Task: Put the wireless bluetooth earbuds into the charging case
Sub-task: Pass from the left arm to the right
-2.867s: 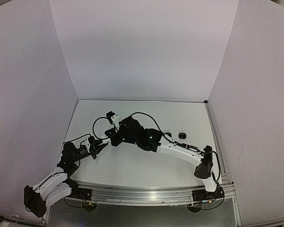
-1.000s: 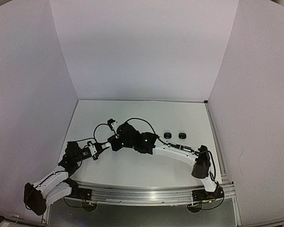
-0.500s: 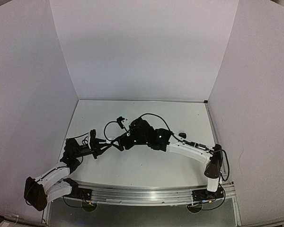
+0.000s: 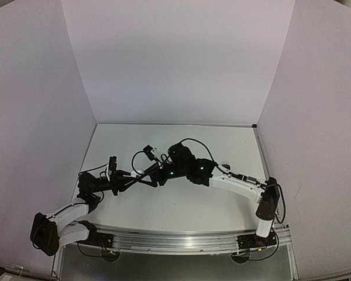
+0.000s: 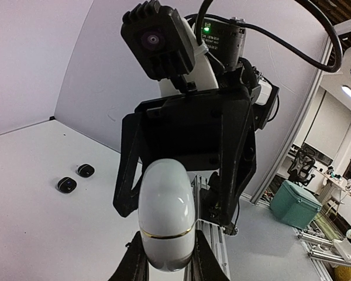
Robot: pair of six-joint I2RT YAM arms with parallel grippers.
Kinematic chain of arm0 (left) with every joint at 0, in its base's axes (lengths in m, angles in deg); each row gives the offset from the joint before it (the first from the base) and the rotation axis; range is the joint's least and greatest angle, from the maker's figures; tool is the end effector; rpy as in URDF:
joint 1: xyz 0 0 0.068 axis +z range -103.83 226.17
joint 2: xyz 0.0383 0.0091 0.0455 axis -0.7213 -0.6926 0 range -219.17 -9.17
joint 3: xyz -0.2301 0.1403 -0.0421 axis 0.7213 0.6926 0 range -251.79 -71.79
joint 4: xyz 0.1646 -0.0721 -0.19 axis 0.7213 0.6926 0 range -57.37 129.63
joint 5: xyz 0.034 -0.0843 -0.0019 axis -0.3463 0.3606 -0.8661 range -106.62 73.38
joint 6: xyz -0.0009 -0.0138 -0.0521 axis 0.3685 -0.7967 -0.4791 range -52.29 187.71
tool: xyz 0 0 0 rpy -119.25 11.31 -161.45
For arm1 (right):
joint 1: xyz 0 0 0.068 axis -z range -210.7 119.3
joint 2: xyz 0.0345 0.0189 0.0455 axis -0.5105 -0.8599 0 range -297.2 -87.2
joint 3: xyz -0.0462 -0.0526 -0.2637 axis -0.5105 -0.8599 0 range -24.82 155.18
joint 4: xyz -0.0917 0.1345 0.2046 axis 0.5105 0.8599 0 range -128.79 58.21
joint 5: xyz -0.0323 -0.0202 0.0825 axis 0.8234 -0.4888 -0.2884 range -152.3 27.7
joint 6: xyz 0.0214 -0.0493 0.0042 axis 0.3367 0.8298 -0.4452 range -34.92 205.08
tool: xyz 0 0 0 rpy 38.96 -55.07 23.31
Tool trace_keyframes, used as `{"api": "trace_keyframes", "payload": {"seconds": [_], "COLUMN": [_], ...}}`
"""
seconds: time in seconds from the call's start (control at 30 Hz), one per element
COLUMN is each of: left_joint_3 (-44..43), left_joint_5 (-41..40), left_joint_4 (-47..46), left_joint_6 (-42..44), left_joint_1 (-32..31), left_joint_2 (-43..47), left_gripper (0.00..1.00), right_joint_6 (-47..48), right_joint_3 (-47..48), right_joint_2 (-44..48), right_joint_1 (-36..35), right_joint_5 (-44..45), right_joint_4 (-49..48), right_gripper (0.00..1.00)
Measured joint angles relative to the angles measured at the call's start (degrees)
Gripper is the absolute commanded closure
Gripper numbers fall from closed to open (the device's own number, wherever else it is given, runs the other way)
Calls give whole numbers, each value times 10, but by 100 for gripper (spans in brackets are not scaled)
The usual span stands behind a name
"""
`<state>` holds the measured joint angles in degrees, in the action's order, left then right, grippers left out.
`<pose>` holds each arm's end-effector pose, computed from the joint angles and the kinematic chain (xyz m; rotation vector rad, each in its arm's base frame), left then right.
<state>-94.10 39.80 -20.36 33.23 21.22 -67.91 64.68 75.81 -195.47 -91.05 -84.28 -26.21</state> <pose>0.1739 -0.1136 0.2686 0.8167 1.3620 -1.4572 0.2129 0.4011 0.3542 -0.9893 1.8850 1.2653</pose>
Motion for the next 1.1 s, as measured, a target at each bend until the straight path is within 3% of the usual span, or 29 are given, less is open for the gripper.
{"api": "trace_keyframes", "payload": {"seconds": [0.2,0.33,0.57,0.67,0.7,0.73,0.8,0.83,1.1], "left_joint_3": [-1,-2,-2,-2,-2,-2,-2,-2,-3], "left_joint_5": [5,9,11,11,11,11,6,-1,-128], "left_joint_4": [-7,-17,-15,-16,-16,-16,-14,-10,160], "left_joint_6": [-7,-11,-25,-32,-33,-33,-31,-27,69], "left_joint_1": [0,0,5,5,5,5,5,4,2], "left_joint_2": [-2,-2,-2,-2,-2,-2,-2,-1,37], "left_gripper": [100,100,100,100,93,72,8,1,0], "right_joint_6": [-7,-11,-10,-7,-7,-7,-9,-13,-64], "right_joint_3": [4,14,40,41,41,41,41,39,-75], "right_joint_2": [0,-7,-32,-33,-33,-33,-33,-33,3], "right_joint_1": [0,3,11,13,13,13,15,16,73], "right_joint_5": [-33,-41,-61,-68,-69,-70,-69,-67,-54], "right_joint_4": [-22,-23,-27,-27,-27,-27,-28,-30,-46], "right_gripper": [63,70,100,100,100,100,100,100,100]}}
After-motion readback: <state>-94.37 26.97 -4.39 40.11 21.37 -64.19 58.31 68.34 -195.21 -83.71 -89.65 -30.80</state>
